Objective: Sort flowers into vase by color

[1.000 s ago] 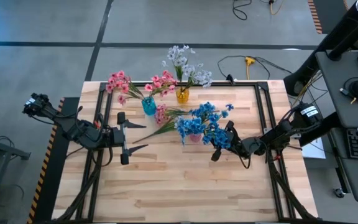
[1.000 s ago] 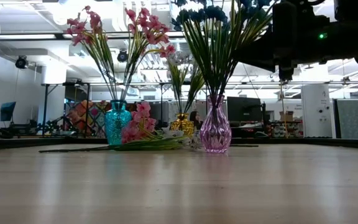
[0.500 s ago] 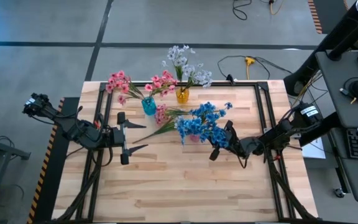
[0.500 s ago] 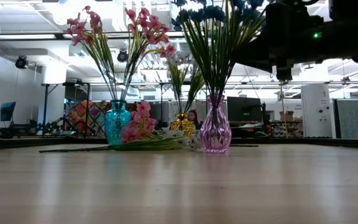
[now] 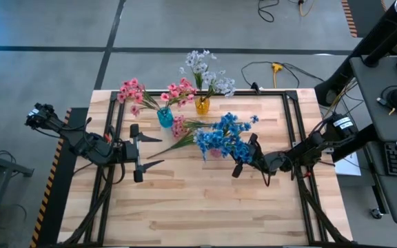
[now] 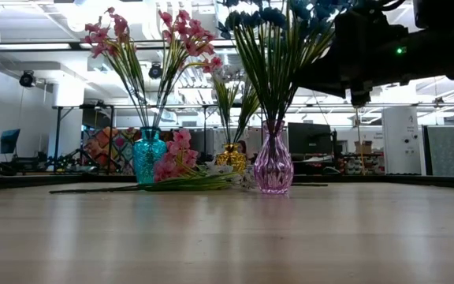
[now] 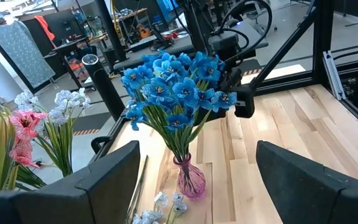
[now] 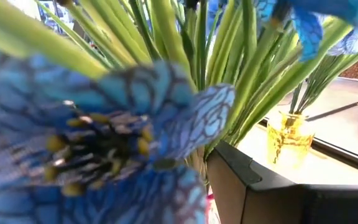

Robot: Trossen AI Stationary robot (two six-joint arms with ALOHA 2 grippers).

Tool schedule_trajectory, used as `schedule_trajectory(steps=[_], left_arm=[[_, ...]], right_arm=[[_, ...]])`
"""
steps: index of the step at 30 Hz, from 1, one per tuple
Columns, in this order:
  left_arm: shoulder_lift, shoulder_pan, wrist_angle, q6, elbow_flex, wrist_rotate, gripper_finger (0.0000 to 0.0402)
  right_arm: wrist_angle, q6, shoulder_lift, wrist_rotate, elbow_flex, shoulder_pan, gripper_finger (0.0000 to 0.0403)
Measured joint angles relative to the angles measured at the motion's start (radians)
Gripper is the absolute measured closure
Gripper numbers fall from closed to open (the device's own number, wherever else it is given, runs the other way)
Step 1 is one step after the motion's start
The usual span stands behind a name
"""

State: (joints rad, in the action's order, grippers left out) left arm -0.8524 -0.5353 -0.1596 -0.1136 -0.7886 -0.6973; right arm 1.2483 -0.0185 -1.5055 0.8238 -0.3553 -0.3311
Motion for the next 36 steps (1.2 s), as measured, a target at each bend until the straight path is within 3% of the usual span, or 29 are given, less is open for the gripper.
schedule_trajectory(steps=[17,29,36], left_arm=[[0.0,0.0,0.0,0.0,0.0,0.0,0.0099],[0.0,0.0,-0.002,0.0,0.0,0.0,0.0099],[0.0,0.0,-0.026,0.029,0.0,0.0,0.0099]], right_arm=[[-0.017,0.003,0.0,-0.002,0.0,0.004,0.0327],[-0.019,-0.029,0.0,-0.011,0.0,0.002,0.0215],[-0.04,-0.042,0.0,-0.011,0.0,-0.016,0.0178]])
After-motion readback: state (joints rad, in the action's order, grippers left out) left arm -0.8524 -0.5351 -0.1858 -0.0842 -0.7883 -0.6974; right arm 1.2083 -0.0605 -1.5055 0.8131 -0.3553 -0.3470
